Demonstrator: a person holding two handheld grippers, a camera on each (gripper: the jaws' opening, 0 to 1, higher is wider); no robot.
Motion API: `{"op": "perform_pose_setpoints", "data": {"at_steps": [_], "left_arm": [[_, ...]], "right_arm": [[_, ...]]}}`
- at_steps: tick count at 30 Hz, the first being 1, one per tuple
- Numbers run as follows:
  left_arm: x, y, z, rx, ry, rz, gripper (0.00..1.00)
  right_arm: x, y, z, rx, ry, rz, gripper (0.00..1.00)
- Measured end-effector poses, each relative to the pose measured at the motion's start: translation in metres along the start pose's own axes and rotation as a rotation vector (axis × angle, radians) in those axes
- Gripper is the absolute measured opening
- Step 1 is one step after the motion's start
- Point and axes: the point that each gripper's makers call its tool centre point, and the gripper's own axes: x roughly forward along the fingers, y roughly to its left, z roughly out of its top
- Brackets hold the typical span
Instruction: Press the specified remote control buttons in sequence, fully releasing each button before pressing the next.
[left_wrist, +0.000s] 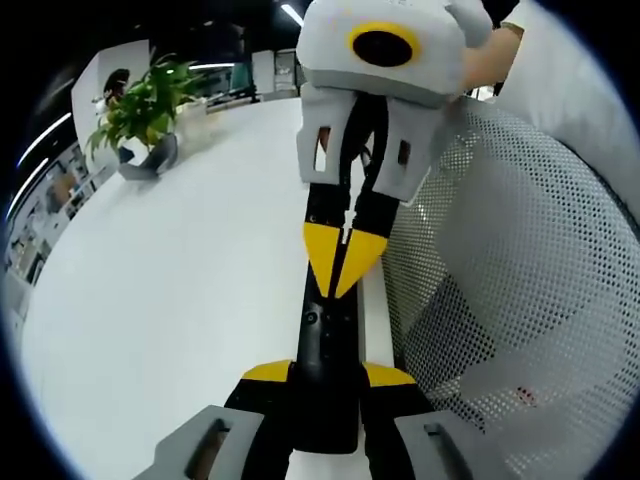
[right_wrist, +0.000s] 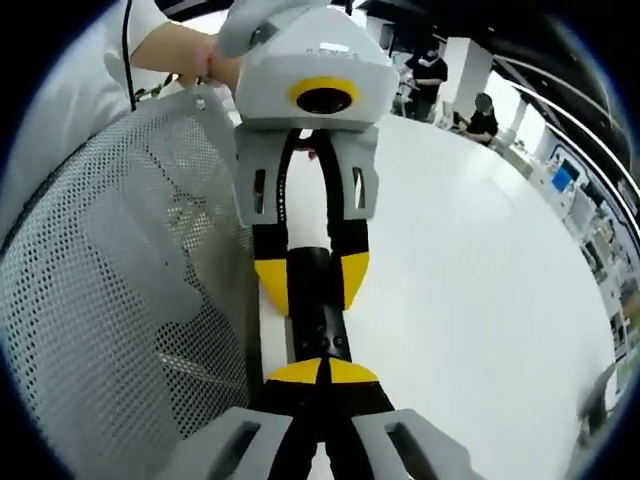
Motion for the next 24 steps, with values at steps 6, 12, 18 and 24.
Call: {"op": "perform_pose_setpoints", "data": {"at_steps": [6,12,18,24], "left_arm": [[0.000,0.000,0.000,-0.003,-0.001,0.001,0.25],[0.000,0.000,0.000,-0.006,-0.004,0.003,0.25],[0.000,0.000,0.000,0.004,-0.009,-0.001,0.24],[0.000,0.000,0.000,-0.004,-0.011,0.001,0.24]], "right_arm": [[0.000,0.003,0.001,-0.057,0.056,0.030,0.00],[0.006,0.005,-0.005,-0.242,0.178,0.041,0.00],[0.007,0.002,-0.005,-0.163,0.198,0.071,0.00],[0.005,0.002,-0.004,-0.029,0.136,0.097,0.00]]}}
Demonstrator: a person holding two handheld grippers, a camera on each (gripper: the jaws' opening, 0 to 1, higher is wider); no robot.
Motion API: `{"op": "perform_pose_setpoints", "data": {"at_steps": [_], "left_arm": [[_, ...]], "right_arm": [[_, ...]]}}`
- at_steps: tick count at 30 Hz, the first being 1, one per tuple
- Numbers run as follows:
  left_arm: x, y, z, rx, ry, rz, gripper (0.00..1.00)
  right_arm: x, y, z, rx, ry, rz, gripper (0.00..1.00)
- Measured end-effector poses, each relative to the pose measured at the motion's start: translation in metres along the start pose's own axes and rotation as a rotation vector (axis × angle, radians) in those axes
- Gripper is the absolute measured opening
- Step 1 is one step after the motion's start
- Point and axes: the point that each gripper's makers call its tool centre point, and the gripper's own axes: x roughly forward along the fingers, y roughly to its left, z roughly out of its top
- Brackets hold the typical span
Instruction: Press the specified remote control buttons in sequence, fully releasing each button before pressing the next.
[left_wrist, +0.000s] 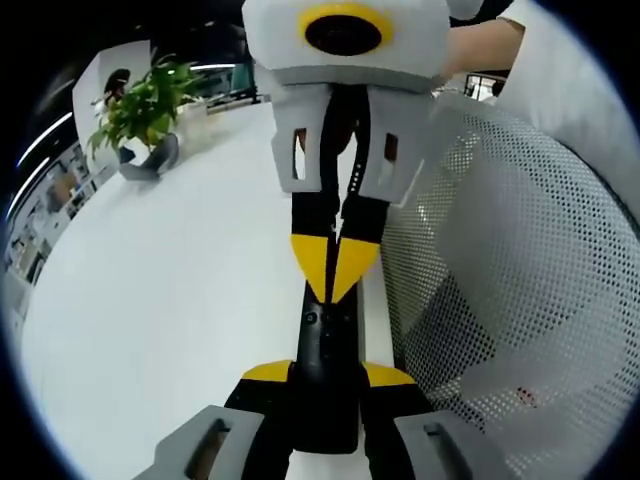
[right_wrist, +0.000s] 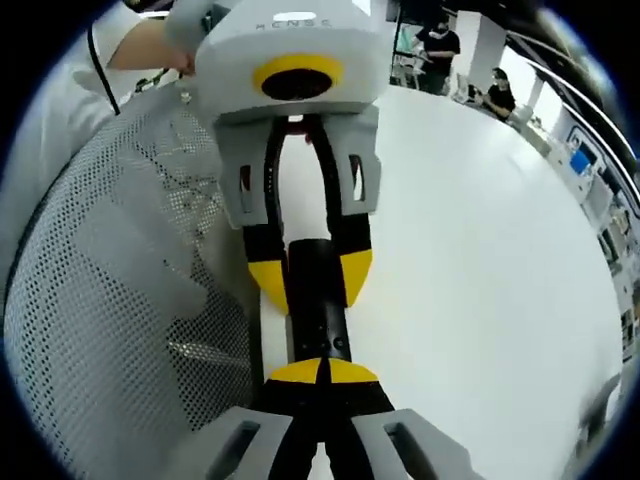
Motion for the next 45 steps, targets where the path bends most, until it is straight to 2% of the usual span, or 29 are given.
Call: {"op": "perform_pose_setpoints", "data": {"at_steps": [4,7,8,11,14,16,18,20,26,30,33,36,42,45], "left_arm": [[0.001,0.000,0.001,-0.002,0.015,0.001,0.24],[0.000,0.000,0.000,-0.002,0.029,-0.004,0.24],[0.000,0.000,0.000,0.000,0.030,-0.005,0.24],[0.000,0.000,0.000,-0.001,0.024,-0.006,0.24],[0.000,0.000,0.000,-0.003,0.012,-0.005,0.24],[-0.001,0.000,-0.001,-0.001,0.004,-0.007,0.24],[-0.001,0.000,0.000,-0.001,-0.001,-0.008,0.24],[0.000,0.000,0.000,0.001,-0.004,-0.009,0.24],[-0.001,0.000,-0.001,-0.001,-0.027,-0.008,0.25],[-0.001,0.000,-0.001,-0.001,-0.040,-0.016,0.25],[-0.001,0.000,-0.001,-0.001,-0.052,-0.012,0.25],[-0.002,0.000,-0.001,-0.002,-0.081,-0.007,0.25],[-0.002,-0.001,-0.001,0.000,-0.116,-0.005,0.25],[-0.003,-0.001,0.000,0.001,-0.150,0.000,0.25]], "right_arm": [[-0.001,0.001,-0.001,0.024,-0.003,0.013,0.00],[-0.005,-0.003,-0.012,-0.012,0.058,-0.012,0.00],[-0.005,-0.003,-0.011,-0.003,0.048,-0.015,0.00],[-0.004,-0.002,-0.010,0.000,0.045,-0.023,0.00],[-0.002,-0.002,-0.009,-0.004,0.076,-0.036,0.00],[-0.001,-0.003,-0.009,-0.026,0.091,-0.044,0.00],[-0.001,-0.003,-0.009,-0.090,0.102,-0.049,0.00],[-0.002,-0.002,-0.010,-0.087,0.094,-0.060,0.00],[-0.004,-0.002,-0.010,-0.104,0.006,-0.102,0.00],[-0.006,-0.003,-0.010,-0.068,-0.050,-0.119,0.00],[-0.007,-0.002,-0.010,-0.044,-0.031,-0.090,0.00],[-0.010,0.000,-0.017,-0.069,0.024,-0.065,0.00],[-0.011,-0.002,-0.018,-0.010,0.020,-0.045,0.00],[-0.010,-0.001,-0.018,-0.013,0.042,-0.048,0.00]]}}
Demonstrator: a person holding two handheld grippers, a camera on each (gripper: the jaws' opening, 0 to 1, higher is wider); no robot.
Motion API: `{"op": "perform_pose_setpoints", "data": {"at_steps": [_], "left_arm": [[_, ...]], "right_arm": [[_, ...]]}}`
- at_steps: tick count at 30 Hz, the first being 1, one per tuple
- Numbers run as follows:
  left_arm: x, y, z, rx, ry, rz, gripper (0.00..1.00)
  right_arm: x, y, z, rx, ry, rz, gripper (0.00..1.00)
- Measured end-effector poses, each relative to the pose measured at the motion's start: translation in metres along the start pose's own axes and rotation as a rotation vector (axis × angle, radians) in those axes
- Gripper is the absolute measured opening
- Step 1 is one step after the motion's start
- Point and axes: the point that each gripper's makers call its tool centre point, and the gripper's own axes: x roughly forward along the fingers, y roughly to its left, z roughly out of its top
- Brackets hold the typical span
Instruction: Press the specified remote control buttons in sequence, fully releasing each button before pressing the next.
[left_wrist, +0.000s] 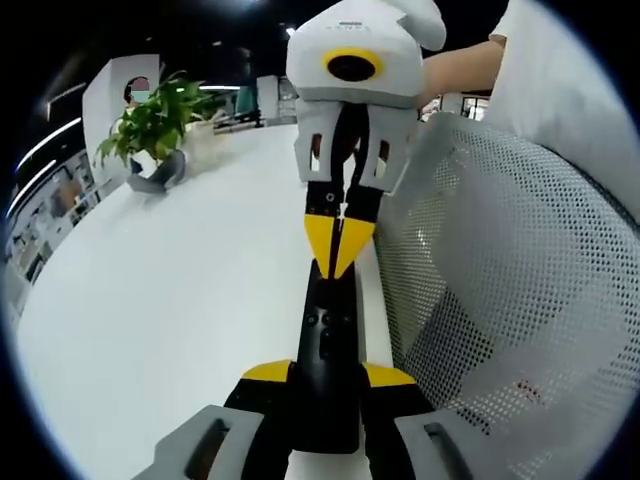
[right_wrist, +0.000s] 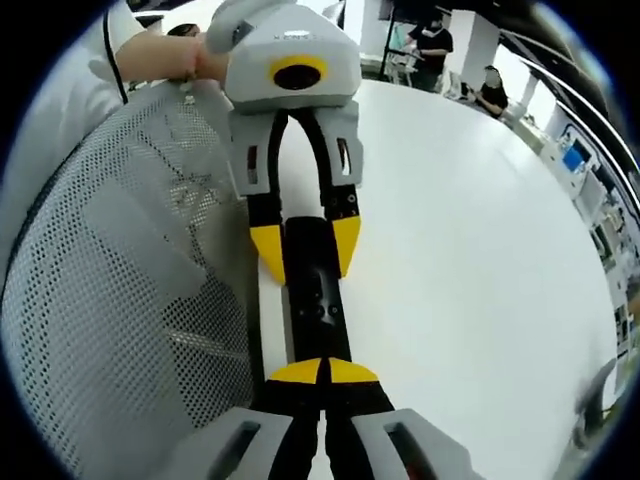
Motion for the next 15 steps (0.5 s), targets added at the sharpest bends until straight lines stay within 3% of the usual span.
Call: {"op": "perform_pose_setpoints", "data": {"at_steps": [5,7,8,11,13,15], "left_arm": [[-0.0001,0.0002,0.0009,-0.003,-0.038,0.005,0.25],[0.0008,0.0007,0.0019,0.001,-0.024,-0.006,0.25],[0.0008,0.0006,0.0017,0.002,-0.022,-0.007,0.25],[0.0004,0.0002,0.0018,-0.002,-0.029,-0.001,0.25],[0.0011,0.0010,0.0014,-0.005,-0.030,0.004,0.25],[0.0010,0.0010,0.0014,-0.004,-0.033,0.004,0.25]], "right_arm": [[0.0022,-0.0009,0.0013,0.008,0.047,0.013,0.00],[0.0026,-0.0001,0.0001,-0.167,0.083,0.000,0.00],[0.0024,0.0012,0.0000,-0.173,0.073,-0.005,0.00],[0.0009,-0.0004,0.0004,0.014,-0.012,-0.022,0.00],[-0.0006,-0.0035,0.0019,0.150,-0.117,-0.017,0.00],[-0.0019,-0.0038,0.0022,0.227,-0.191,-0.002,0.00]]}}
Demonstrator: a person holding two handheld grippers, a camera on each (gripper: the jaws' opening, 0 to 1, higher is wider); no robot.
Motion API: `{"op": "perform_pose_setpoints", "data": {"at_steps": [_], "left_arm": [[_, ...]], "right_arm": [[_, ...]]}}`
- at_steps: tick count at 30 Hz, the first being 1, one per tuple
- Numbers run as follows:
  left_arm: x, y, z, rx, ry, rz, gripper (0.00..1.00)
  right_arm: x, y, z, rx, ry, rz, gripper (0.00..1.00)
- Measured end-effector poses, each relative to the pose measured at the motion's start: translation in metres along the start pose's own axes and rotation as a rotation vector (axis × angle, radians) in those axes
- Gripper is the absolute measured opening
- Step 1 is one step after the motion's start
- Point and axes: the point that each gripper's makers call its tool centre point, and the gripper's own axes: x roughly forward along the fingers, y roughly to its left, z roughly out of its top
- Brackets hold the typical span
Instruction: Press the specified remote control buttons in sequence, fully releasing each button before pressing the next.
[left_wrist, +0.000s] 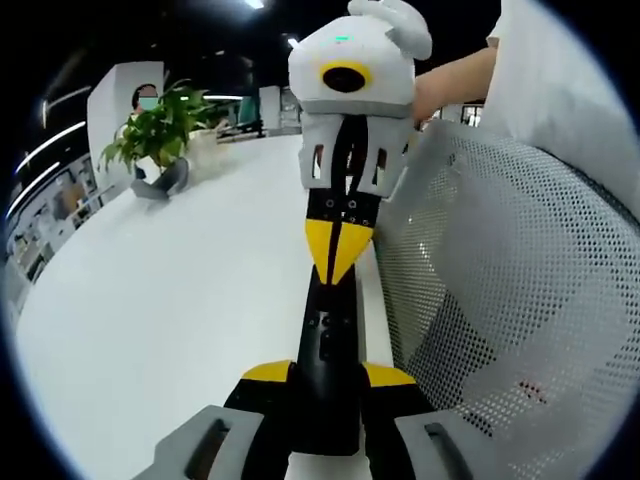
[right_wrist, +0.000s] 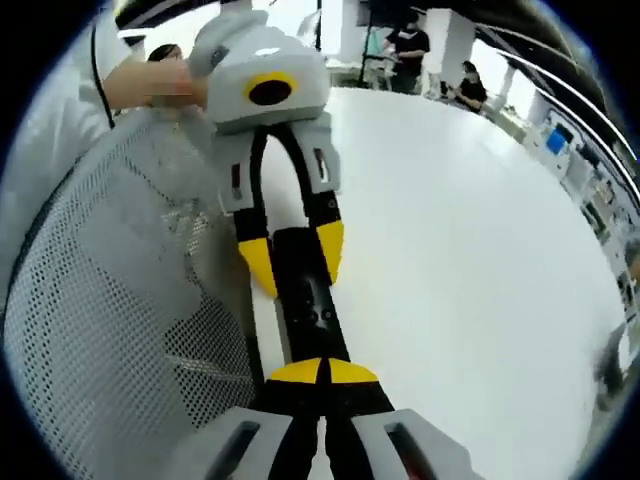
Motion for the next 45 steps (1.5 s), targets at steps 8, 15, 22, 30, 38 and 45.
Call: {"op": "perform_pose_setpoints", "data": {"at_steps": [8,15,22,30,38,45], "left_arm": [[0.000,0.000,0.000,-0.003,-0.004,0.001,0.25],[0.000,0.000,0.001,-0.004,-0.003,0.000,0.25],[0.001,-0.001,0.001,-0.002,-0.003,-0.001,0.25],[0.001,-0.001,0.000,-0.004,0.000,0.000,0.25],[0.002,-0.002,0.001,-0.005,-0.008,0.000,0.25],[0.005,-0.004,0.004,0.006,-0.009,-0.013,0.25]], "right_arm": [[0.001,0.001,0.002,0.006,-0.037,0.026,0.00],[0.005,0.004,0.004,-0.245,0.082,0.022,0.00],[0.011,0.008,0.004,-0.528,0.209,0.053,0.00],[0.011,0.004,0.006,-0.276,0.151,0.038,0.00],[0.004,0.001,0.007,0.051,-0.051,0.003,0.00],[0.007,0.008,0.008,-0.136,0.054,0.015,0.00]]}}
